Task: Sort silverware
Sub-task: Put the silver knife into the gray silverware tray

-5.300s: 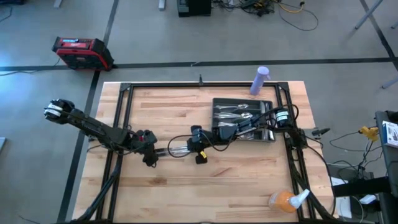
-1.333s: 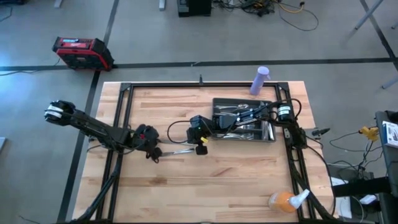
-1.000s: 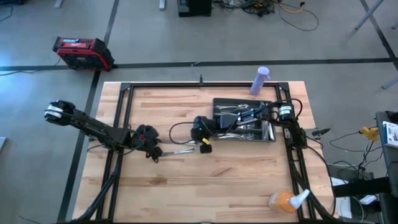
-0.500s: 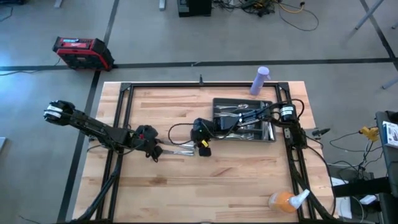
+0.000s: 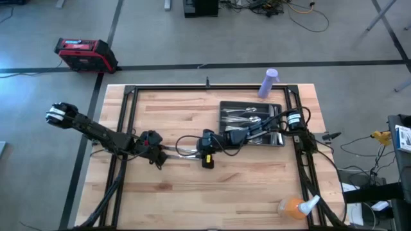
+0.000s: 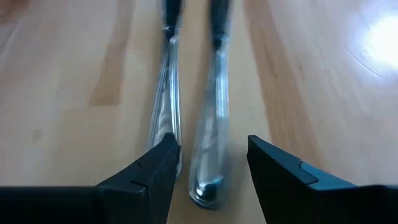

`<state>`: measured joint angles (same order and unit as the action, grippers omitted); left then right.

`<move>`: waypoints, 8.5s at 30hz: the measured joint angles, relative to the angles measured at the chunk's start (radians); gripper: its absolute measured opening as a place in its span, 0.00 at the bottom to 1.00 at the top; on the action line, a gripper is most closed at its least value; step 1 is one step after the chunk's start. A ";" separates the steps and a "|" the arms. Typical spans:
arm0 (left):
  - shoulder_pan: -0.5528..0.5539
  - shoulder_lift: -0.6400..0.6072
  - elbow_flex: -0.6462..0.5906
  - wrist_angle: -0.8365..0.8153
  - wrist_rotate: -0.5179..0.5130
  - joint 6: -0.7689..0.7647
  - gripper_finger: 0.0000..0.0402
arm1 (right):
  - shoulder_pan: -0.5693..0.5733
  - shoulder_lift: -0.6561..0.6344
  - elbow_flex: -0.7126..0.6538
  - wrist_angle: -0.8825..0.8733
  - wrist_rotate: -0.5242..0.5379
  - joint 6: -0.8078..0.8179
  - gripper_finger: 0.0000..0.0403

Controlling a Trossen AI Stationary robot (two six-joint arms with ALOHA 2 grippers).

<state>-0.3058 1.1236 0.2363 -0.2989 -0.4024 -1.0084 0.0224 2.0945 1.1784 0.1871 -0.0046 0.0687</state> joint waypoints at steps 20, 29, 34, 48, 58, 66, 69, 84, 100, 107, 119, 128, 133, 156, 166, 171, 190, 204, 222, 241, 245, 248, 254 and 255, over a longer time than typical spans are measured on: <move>-0.001 -0.029 0.012 0.037 0.101 0.172 0.00 | 0.035 0.001 -0.065 0.089 -0.041 -0.017 0.30; -0.003 -0.029 0.012 0.018 0.100 0.115 0.00 | 0.050 -0.047 -0.028 -0.029 -0.014 -0.058 0.38; -0.003 -0.029 0.012 0.002 0.062 0.096 0.00 | 0.050 -0.062 -0.027 -0.074 0.057 -0.027 0.42; -0.002 -0.021 0.005 -0.009 -0.016 -0.006 0.00 | 0.043 -0.056 -0.027 0.004 0.058 -0.035 0.44; -0.002 -0.020 0.005 -0.009 -0.015 -0.005 0.00 | 0.023 0.029 -0.027 0.073 0.083 -0.001 0.44; -0.007 -0.019 0.001 0.032 -0.022 0.136 0.00 | 0.021 0.050 -0.023 -0.005 0.082 -0.009 0.34; -0.007 -0.020 -0.001 0.072 -0.023 0.206 0.00 | 0.017 0.050 -0.023 -0.028 0.074 -0.020 0.24; -0.035 -0.018 0.000 0.772 -0.072 0.822 0.00 | 0.010 0.044 -0.024 -0.044 0.089 -0.162 0.00; -0.018 -0.058 0.012 0.092 -0.043 0.322 0.00 | 0.007 0.023 -0.030 -0.029 0.087 -0.143 0.00; -0.018 -0.059 0.005 0.031 -0.029 0.288 0.00 | 0.008 0.000 -0.020 -0.034 0.085 -0.142 0.01; -0.021 -0.069 -0.055 0.005 -0.053 0.161 0.00 | -0.018 -0.135 -0.098 0.020 0.015 -0.148 0.22; -0.021 -0.077 -0.057 0.000 -0.047 0.180 0.00 | -0.023 -0.018 -0.131 0.217 0.046 -0.110 0.39; -0.021 -0.080 -0.057 -0.002 -0.040 0.189 0.00 | -0.027 -0.026 -0.134 0.260 0.071 -0.126 0.40; -0.022 -0.198 -0.011 -0.191 0.116 0.355 0.00 | 0.048 -0.034 -0.112 0.148 -0.092 0.013 0.21; -0.022 -0.193 -0.009 -0.191 0.123 0.372 0.00 | 0.110 -0.005 -0.104 0.294 0.214 0.060 0.29; -0.022 -0.193 -0.011 -0.190 0.121 0.371 0.00 | 0.088 0.055 -0.106 0.388 0.147 0.112 0.38; -0.022 -0.193 -0.013 -0.180 0.107 0.376 0.00 | 0.055 0.074 -0.107 0.391 0.180 -0.053 0.41; -0.025 -0.192 -0.014 -0.176 0.116 0.412 0.00 | 0.042 0.042 -0.118 0.439 0.184 -0.132 0.43; -0.032 -0.192 -0.015 -0.160 0.113 0.424 0.00 | 0.024 0.152 -0.164 0.626 0.015 -0.019 0.42; -0.032 -0.193 0.083 0.006 0.126 0.516 0.00 | 0.031 0.167 -0.152 0.498 0.014 -0.146 0.14; -0.032 -0.191 0.129 0.102 0.116 0.609 0.00 | 0.035 0.167 -0.151 0.492 0.031 -0.180 0.14; -0.031 -0.180 0.133 0.154 0.113 0.653 0.00 | 0.044 0.166 -0.150 0.491 0.070 -0.222 0.14; -0.019 -0.093 0.138 0.184 0.080 0.652 0.06 | 0.045 0.166 -0.150 0.490 0.086 -0.247 0.14; -0.015 -0.070 0.137 0.196 0.073 0.652 0.08 | 0.045 0.166 -0.150 0.490 0.087 -0.248 0.14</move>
<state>-0.3211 1.0539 0.3733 -0.1027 -0.3291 -0.3561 0.0669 2.2604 1.0286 0.6773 0.0828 -0.1795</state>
